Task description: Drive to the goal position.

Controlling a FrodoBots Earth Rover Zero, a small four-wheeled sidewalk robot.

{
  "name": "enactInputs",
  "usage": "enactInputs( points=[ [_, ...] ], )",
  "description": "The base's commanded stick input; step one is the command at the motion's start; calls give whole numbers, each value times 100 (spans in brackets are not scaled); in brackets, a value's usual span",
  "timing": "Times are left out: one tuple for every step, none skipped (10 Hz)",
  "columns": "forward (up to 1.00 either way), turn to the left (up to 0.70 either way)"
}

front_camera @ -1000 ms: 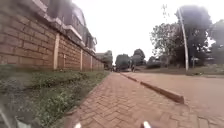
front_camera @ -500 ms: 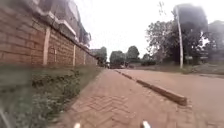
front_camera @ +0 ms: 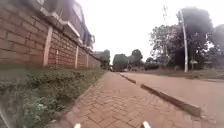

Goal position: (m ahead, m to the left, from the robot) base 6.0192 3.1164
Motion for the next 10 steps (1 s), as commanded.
enactInputs(
  points=[
    [50,0],
    [50,0],
    [50,0],
    [50,0],
    [50,0],
    [50,0],
    [50,0],
    [50,0],
    [50,0],
    [50,0]
  ],
)
